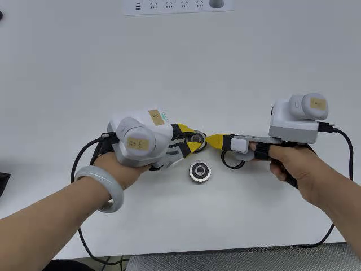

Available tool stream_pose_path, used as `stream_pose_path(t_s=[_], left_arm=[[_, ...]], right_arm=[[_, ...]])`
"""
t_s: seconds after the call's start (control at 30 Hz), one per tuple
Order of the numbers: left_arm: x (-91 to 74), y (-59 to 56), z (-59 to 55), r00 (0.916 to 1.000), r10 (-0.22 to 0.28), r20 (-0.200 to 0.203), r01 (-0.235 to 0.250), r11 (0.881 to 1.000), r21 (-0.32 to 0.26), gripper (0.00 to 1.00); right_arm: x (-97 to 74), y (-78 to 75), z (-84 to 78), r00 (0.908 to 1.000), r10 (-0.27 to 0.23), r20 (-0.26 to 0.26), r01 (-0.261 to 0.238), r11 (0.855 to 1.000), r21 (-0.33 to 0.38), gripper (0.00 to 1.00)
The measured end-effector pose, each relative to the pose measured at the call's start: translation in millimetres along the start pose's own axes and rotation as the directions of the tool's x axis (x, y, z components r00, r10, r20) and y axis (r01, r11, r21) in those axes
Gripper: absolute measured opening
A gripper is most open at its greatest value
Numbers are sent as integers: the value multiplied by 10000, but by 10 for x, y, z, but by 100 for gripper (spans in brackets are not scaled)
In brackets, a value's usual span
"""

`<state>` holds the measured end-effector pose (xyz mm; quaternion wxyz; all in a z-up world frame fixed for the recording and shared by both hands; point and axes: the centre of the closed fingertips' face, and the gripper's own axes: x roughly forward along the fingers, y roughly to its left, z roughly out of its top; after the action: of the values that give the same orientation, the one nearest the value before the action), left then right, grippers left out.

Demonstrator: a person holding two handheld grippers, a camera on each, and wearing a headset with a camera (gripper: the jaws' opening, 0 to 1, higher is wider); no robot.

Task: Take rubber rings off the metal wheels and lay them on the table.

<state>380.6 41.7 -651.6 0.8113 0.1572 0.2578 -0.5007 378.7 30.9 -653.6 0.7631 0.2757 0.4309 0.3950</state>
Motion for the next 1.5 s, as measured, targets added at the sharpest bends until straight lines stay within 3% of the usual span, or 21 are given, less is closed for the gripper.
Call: stream_pose_path(t_s=[0.57, 0.73, 1.5], left_arm=[[-4, -2, 3, 10000, -11, -5, 11, 10000, 9, 13], [-4, -1, 1, 10000, 1, -1, -1, 10000, -11, 13], [-4, 3, -5, 10000, 3, 54, -3, 10000, -46, 13]], right_arm=[[11, 75, 12, 9998, 177, 20, -177, 9997, 162, 2], [4, 42, 11, 9999, -98, 35, 99, 9993, -350, 2], [18, 19, 17, 9992, -391, -120, 373, 9919, -1217, 3]])
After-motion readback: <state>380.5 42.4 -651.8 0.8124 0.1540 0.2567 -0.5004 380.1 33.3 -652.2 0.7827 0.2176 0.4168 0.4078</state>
